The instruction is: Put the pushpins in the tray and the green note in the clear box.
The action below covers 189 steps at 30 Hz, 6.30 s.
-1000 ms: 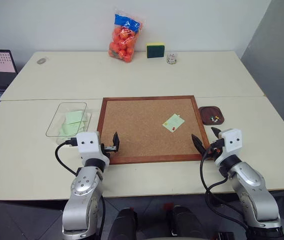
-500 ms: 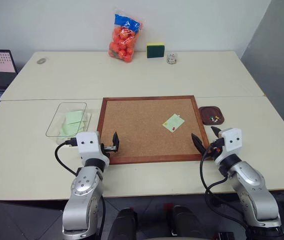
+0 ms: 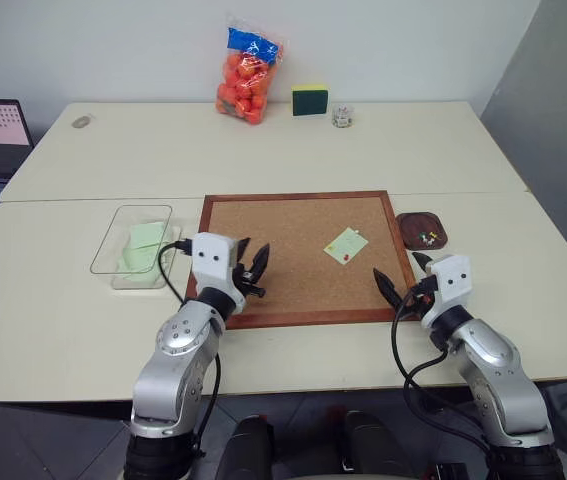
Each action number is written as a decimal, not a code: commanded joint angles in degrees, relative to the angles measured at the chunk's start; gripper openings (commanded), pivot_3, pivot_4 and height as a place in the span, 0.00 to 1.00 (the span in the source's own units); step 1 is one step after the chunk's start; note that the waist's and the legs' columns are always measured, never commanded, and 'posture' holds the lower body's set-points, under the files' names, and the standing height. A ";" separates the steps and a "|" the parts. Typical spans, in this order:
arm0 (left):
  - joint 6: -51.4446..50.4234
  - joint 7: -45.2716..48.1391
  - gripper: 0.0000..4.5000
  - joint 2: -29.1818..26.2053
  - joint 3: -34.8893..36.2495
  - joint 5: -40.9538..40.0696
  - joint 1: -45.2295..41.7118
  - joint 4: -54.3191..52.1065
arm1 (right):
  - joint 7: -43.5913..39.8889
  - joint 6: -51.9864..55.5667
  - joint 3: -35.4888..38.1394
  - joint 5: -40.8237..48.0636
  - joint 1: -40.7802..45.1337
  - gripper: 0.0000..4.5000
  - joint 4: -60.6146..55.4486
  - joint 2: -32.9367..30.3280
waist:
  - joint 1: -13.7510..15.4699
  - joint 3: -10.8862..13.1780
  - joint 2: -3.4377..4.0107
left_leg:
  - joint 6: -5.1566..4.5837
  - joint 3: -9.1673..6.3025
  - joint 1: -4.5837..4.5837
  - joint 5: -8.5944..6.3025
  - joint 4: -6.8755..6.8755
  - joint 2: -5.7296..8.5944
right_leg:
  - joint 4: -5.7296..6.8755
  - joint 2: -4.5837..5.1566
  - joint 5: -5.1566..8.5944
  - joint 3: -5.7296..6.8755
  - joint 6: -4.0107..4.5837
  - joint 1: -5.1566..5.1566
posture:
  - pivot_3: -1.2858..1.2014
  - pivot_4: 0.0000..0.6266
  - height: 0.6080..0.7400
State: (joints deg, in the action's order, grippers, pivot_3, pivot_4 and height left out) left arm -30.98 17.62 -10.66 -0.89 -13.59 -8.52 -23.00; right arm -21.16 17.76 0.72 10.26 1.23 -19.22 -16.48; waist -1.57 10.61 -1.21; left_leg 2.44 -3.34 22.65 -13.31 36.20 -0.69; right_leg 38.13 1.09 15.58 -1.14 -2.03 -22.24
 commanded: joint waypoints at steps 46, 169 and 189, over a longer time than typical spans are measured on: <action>7.67 16.84 0.00 -6.36 -8.93 3.40 -8.74 24.64 | -3.45 -9.57 -3.59 -5.22 34.88 0.54 48.50 5.07 | -0.12 -0.09 0.14 | -0.10 0.54 -0.68 0.07 -0.02 0.06 | 0.65 0.02 -0.15 -0.62 0.34 0.08 | 0.52 0.24 1.00; 7.96 17.43 0.00 -5.75 -9.35 5.40 -10.34 25.48 | -17.65 -17.72 -7.29 -5.22 25.14 0.00 39.02 0.75 | -0.12 -0.05 0.09 | -0.10 1.00 -0.56 0.05 -0.17 0.01 | -0.08 -0.01 -0.21 -1.06 -0.38 0.03 | 0.52 0.24 1.00; 8.25 17.55 0.00 -5.58 -9.42 5.43 -10.54 25.89 | -20.34 -17.90 -4.23 1.51 23.77 0.00 31.26 1.79 | -0.13 -0.04 0.09 | -0.10 0.98 -0.46 0.05 -0.16 0.01 | -0.08 0.00 -0.21 -1.04 -0.38 -0.03 | 0.52 0.24 1.00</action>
State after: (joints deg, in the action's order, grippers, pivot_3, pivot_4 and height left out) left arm -22.07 35.52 -16.31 -9.73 -8.84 -19.14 2.03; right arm -41.17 0.35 -4.09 10.81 24.85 14.33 -14.49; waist -1.70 10.56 -1.12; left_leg 2.34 -2.36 22.19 -13.26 36.04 -0.68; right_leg 38.04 1.08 15.36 -2.19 -2.41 -22.28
